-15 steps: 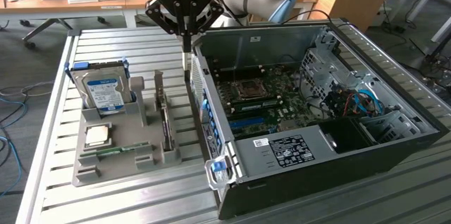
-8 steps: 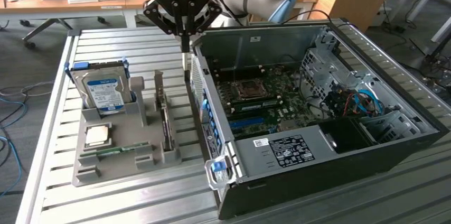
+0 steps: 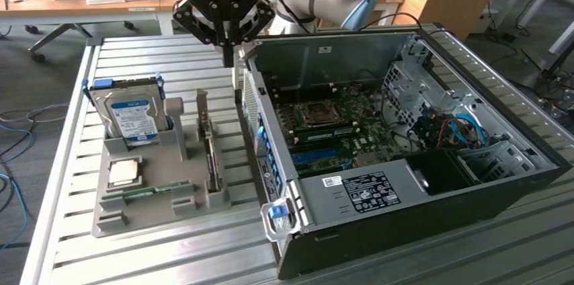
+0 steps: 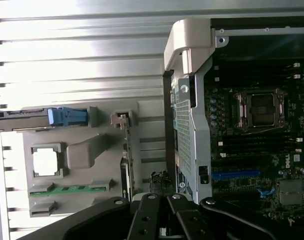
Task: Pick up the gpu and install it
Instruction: 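Reach for the gpu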
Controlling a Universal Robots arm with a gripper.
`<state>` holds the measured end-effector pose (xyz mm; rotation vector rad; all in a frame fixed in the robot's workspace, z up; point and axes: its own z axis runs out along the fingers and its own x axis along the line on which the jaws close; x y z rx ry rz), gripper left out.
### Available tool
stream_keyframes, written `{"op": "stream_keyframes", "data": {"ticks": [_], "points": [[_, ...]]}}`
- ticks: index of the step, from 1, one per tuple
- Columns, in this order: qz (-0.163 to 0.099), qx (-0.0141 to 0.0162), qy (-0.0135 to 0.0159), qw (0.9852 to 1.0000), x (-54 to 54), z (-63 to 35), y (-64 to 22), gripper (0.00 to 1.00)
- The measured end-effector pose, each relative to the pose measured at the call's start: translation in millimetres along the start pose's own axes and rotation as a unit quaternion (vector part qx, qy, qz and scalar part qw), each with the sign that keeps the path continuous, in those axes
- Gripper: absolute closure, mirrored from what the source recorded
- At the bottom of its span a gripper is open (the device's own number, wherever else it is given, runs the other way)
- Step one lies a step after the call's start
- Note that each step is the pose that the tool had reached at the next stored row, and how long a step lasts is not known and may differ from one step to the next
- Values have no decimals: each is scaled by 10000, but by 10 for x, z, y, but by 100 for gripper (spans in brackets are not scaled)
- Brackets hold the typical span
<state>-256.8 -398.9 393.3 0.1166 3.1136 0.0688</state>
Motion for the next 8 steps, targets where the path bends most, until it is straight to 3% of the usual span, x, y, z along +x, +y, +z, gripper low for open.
{"op": "stream_keyframes", "data": {"ticks": [8], "points": [[0, 0, -1, 10000, 125, -3, -9, 89]]}}
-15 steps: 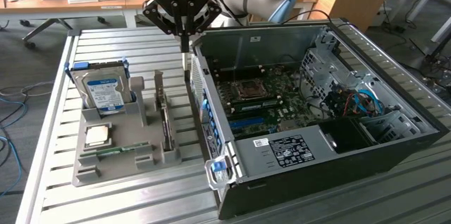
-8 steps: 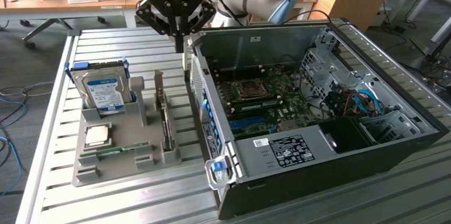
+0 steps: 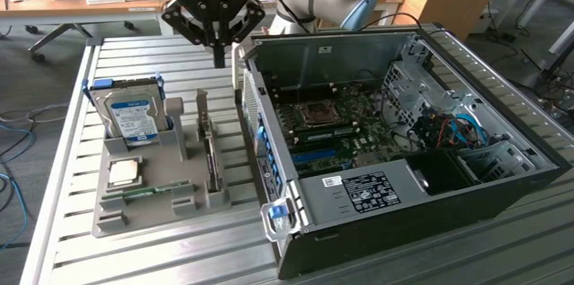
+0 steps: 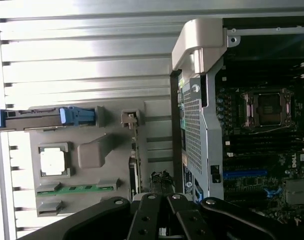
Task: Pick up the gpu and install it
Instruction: 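Reach for the gpu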
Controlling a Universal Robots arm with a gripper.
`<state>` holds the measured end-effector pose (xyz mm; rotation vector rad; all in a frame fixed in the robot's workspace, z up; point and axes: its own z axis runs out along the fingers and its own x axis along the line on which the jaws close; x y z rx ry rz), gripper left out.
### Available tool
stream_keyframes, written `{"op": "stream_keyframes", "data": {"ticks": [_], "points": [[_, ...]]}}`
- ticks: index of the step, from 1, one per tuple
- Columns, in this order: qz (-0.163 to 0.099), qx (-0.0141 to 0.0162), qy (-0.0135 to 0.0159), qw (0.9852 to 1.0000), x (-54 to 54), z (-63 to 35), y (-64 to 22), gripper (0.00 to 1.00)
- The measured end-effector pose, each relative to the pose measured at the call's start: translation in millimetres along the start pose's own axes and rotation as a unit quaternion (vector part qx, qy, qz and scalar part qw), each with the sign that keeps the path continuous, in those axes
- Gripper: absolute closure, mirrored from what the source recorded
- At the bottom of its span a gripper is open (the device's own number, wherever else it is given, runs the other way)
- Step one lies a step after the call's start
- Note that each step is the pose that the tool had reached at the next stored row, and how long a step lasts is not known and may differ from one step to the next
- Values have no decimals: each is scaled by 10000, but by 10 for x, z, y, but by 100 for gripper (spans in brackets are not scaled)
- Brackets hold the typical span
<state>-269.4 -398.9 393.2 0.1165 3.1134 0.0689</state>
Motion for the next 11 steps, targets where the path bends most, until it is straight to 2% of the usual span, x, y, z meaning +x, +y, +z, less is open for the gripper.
{"op": "stream_keyframes", "data": {"ticks": [5, 11], "points": [[0, -2, -12, 10000, 49, -2, -4, 89], [-1, -5, -31, 10000, 172, -5, -13, 89]]}}
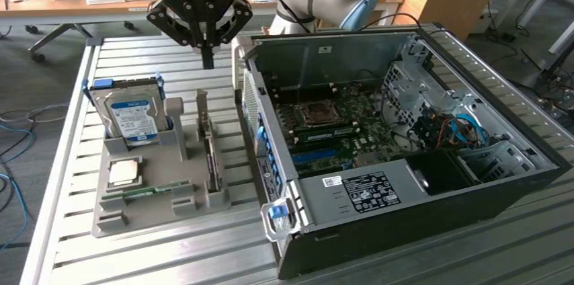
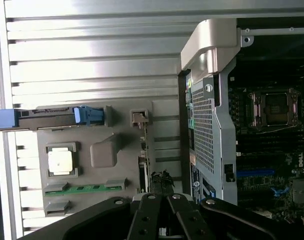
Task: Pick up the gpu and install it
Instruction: 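Reach for the gpu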
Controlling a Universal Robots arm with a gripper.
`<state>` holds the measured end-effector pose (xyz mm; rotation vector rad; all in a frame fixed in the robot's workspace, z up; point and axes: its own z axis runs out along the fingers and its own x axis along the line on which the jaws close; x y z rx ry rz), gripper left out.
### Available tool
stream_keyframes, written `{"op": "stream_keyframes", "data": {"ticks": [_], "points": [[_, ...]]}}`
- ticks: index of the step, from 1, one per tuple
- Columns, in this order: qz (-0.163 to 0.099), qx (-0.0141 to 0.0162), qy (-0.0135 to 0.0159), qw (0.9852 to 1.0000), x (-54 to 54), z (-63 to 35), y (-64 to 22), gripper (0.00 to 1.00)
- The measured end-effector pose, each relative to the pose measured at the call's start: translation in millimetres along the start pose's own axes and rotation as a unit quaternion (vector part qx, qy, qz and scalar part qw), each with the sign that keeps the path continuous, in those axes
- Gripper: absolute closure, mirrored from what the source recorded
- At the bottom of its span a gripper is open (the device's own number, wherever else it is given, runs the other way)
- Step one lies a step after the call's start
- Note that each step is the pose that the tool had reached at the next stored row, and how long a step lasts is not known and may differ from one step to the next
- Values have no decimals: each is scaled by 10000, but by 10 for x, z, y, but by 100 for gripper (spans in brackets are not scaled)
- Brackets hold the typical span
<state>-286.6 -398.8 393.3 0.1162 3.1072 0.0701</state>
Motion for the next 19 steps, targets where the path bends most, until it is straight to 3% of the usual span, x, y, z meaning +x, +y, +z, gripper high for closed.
{"op": "stream_keyframes", "data": {"ticks": [6, 8, 10, 11, 19], "points": [[-1, -1, -4, 10000, 15, 0, -1, 89], [1, -42, -1, 10000, 18, 0, -2, 89], [3, -106, 5, 9999, 23, 4, -2, 89], [4, -116, 4, 9999, 26, 11, -2, 89], [5, -115, 17, 9999, 49, 109, -9, 89]]}}
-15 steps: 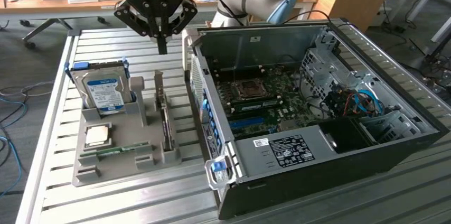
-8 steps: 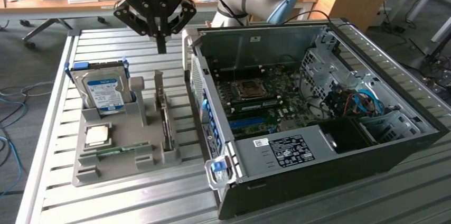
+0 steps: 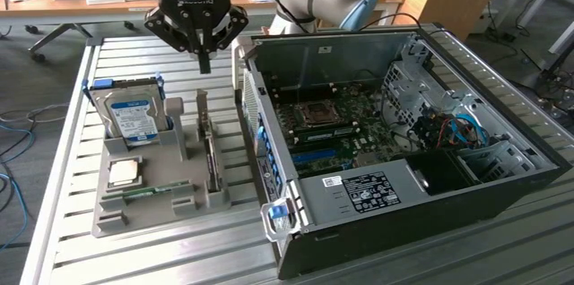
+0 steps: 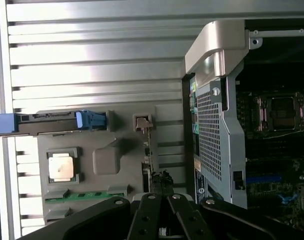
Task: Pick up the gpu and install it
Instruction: 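Reach for the gpu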
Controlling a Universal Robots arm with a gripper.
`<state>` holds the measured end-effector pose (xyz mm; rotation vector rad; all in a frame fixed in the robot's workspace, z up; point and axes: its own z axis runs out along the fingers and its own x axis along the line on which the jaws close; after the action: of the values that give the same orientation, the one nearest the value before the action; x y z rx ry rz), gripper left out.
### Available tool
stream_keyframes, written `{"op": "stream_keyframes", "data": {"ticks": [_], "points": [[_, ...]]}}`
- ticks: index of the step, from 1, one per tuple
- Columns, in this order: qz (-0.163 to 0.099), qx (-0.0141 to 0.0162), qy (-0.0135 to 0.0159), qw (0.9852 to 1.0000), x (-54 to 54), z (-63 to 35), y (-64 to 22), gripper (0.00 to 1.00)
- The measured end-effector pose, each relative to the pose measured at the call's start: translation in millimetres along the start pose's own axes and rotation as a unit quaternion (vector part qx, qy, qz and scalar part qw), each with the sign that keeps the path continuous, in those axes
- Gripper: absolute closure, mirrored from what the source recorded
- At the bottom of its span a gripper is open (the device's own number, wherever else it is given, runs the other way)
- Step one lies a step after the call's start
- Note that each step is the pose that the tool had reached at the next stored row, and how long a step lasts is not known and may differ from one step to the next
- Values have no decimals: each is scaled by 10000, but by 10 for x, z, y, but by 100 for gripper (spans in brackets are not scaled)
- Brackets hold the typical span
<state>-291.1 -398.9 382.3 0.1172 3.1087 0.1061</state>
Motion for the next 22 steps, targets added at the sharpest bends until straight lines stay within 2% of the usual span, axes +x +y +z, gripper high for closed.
{"op": "stream_keyframes", "data": {"ticks": [4, 10, 14, 22], "points": [[-1, 0, 0, 10000, 49, 13, -5, 89], [0, 0, 1, 10000, 55, 11, -21, 89], [-1, 0, 1, 10000, 62, 7, -85, 89], [-1, 0, 1, 10000, 78, -5, -287, 89]]}}
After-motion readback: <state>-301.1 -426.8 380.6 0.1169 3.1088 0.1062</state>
